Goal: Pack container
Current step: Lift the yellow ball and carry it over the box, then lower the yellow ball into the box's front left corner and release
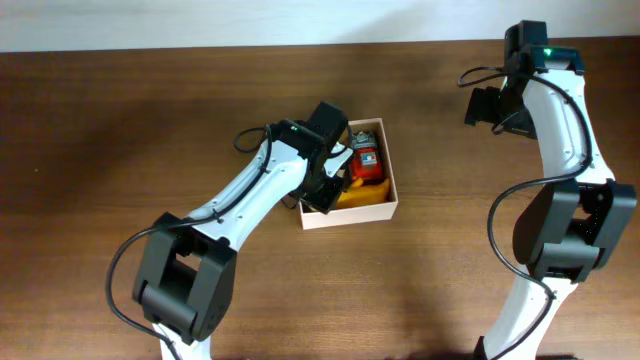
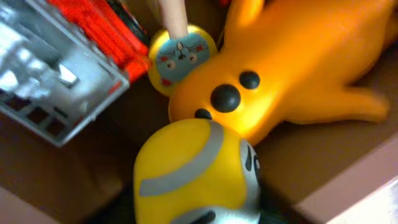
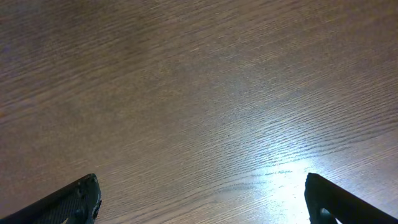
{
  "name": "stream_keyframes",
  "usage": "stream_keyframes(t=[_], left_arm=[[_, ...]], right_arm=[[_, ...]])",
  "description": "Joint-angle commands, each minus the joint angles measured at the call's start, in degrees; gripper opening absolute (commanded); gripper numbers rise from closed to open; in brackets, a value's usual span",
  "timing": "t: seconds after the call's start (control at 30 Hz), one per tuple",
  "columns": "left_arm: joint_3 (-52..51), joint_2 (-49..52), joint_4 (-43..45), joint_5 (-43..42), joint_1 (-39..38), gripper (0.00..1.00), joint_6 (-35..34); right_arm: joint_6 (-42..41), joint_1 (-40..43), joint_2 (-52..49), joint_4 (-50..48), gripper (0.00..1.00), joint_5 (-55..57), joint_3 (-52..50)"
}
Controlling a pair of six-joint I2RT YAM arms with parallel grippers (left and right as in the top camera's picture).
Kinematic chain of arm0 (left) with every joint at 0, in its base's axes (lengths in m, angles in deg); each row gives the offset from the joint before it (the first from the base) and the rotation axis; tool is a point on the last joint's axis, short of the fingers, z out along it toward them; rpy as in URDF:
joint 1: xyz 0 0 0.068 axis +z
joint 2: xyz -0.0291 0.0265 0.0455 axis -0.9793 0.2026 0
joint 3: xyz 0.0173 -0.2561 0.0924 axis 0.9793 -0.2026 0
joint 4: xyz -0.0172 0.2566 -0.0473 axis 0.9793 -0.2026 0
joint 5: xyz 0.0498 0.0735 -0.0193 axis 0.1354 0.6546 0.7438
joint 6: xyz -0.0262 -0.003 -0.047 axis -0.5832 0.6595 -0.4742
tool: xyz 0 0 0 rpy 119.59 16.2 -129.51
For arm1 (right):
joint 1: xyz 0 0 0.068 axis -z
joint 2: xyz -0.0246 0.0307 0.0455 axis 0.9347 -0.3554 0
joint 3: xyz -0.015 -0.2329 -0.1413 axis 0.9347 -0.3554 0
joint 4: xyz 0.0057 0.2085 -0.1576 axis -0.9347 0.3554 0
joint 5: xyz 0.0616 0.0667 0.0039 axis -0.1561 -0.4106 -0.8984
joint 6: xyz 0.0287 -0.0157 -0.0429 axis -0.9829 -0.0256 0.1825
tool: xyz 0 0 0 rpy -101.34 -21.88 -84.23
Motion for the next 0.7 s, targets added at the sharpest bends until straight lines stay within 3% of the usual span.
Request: stream_keyframes(t=[0.0, 0.67], left_arm=[[-0.6, 2.1, -0.4, 2.0, 0.6, 0.67, 0.6], [16.0, 2.1, -6.4, 2.1, 2.0, 0.68, 0.9]], right_arm=[[0.1, 0.0, 0.2, -0.1, 0.99, 0.3, -0.2], [0.1, 0.0, 0.2, -0.1, 0.99, 0.3, -0.2]])
